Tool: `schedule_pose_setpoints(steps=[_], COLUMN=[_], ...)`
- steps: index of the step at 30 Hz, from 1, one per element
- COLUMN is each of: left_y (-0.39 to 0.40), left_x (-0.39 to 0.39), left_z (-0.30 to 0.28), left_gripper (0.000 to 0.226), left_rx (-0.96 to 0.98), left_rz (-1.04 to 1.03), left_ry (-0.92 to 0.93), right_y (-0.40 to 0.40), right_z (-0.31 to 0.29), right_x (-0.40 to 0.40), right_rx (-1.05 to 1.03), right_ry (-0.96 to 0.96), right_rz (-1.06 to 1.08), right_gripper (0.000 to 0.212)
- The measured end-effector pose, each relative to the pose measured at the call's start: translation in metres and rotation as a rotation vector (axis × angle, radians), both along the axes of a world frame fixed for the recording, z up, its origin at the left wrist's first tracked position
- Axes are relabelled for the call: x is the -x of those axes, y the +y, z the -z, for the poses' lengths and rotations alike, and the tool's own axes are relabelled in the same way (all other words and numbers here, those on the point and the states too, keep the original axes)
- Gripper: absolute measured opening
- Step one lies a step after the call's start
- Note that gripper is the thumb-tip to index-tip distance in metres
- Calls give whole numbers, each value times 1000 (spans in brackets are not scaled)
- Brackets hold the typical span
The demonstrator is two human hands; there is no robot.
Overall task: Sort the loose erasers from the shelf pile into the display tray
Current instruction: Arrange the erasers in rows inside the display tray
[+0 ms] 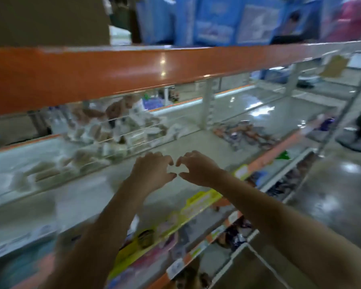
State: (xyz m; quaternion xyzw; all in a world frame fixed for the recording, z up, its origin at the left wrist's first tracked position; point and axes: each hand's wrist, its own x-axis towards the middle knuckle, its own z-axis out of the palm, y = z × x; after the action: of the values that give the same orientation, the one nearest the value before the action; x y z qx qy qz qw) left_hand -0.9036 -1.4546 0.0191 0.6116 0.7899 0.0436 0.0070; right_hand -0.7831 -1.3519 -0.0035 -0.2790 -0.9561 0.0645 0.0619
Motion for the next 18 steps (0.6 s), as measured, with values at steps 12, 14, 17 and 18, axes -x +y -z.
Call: schedule_pose_setpoints(steps=[12,14,17,18], left_y=[240,275,328,347], left_x=[-139,-150,-161,-162], left_z=[39,43,49,52], left_gripper=[42,42,42,42], left_rx=[96,92,56,27], left_rz=[124,148,191,202], left_ry=[-92,-84,-69,-60], right_y=[212,240,285,300], right_z=[23,27,35,38], right_x=[-165,-178,-191,-195], right_rx=[62,70,110,128], right_ry=[-119,-127,-120,-95], right_rz=[399,433,469,493], right_gripper=[40,39,34,34])
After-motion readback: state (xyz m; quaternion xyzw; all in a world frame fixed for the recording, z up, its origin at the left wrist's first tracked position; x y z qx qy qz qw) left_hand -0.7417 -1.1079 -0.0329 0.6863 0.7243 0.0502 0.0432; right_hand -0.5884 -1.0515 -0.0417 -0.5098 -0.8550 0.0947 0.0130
